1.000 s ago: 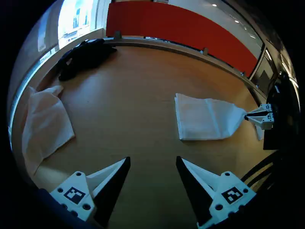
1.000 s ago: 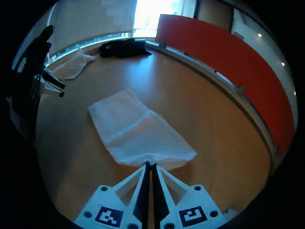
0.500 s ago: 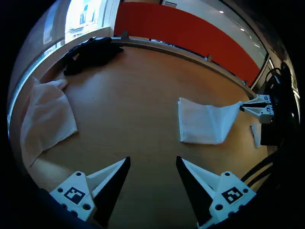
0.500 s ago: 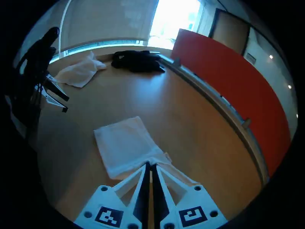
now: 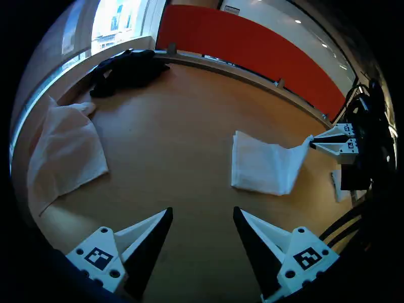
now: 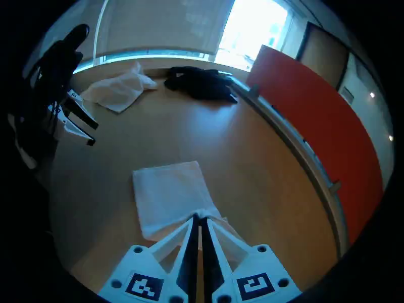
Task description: Fold towel
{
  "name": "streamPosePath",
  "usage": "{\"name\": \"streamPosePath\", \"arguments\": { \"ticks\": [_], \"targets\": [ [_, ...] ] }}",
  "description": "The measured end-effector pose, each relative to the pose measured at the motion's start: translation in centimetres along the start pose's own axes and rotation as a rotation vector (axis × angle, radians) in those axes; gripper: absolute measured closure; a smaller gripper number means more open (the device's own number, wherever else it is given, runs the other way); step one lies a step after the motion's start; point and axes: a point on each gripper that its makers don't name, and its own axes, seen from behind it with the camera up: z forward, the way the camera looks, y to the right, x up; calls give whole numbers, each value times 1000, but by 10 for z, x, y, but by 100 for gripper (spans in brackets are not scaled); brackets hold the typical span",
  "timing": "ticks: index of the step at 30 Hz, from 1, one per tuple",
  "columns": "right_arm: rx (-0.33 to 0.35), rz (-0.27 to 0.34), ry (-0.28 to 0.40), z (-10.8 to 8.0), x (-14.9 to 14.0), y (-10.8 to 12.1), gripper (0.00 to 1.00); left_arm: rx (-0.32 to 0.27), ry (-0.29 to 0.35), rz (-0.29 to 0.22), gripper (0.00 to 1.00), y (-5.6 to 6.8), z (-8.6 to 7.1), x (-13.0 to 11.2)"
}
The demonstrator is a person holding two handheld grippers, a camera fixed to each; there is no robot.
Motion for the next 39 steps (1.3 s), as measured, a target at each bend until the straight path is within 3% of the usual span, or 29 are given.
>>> {"name": "streamPosePath", "arguments": {
  "ticks": [23,30,39],
  "targets": [
    [38,-83,-41,12,4,-1,96,-6,2,-12,12,-3,-5,-10],
    [71,-185,-69,23,12,-3,96,-6,4,-25,12,-3,-5,-14],
    [151,-325,-90,62,37,-28,96,1,13,-67,12,-4,-9,-24]
  ]
}}
